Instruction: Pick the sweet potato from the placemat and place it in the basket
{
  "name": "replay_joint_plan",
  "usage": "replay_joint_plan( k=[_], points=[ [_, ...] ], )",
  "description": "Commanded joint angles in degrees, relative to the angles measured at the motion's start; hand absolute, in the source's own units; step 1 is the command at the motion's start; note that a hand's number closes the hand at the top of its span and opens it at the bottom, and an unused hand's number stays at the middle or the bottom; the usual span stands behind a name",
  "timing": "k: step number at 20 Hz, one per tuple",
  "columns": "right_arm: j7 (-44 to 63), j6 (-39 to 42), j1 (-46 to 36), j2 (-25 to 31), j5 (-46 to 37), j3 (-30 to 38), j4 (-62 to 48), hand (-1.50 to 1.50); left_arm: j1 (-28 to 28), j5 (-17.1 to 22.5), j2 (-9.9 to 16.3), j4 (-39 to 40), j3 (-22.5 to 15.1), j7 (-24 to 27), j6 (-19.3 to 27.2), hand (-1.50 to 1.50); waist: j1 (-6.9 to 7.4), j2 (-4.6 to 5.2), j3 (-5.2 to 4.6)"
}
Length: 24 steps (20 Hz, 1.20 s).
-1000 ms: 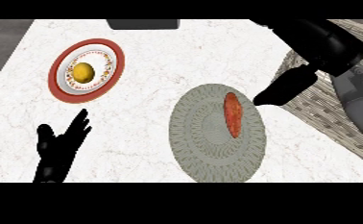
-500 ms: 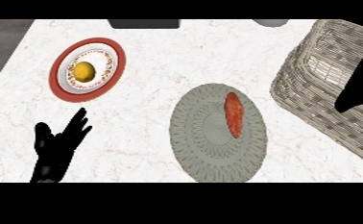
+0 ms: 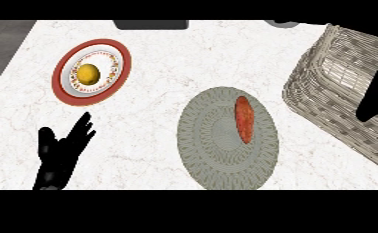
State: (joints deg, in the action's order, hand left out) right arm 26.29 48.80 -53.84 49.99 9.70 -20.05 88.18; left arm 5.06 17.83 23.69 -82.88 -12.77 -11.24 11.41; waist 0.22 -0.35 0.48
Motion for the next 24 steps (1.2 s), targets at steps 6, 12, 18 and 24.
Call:
replay_joint_plan(
  k=[6,12,18,24],
  points=[
    [-1.19,-4.67,11.24,-6.20,-6.30,1.34,5.57,-1.50,1.35,-2.27,-3.52,5.61,-0.91,0.97,-0.37,0.00,-0.61,0.31,-0.48],
    [-2.08,-10.03,14.30,-14.72,-15.73,-3.02,5.14,-1.50,3.06,-1.71,-0.99,3.98,1.20,0.88,-3.26,0.00,-0.04,0.37,-0.49],
    [-8.37,-8.94,17.26,-14.12,-24.41,-4.72,1.76,-1.50,1.59,-2.16,-2.38,3.35,2.05,-1.13,-2.74,0.00,0.11,0.47,-0.46],
    [-15.52,-13.06,19.82,-15.88,-31.40,-5.49,-3.69,-1.50,1.31,-4.64,-4.53,3.61,0.78,-1.21,-1.87,0.00,0.13,0.49,-0.45]
  ],
)
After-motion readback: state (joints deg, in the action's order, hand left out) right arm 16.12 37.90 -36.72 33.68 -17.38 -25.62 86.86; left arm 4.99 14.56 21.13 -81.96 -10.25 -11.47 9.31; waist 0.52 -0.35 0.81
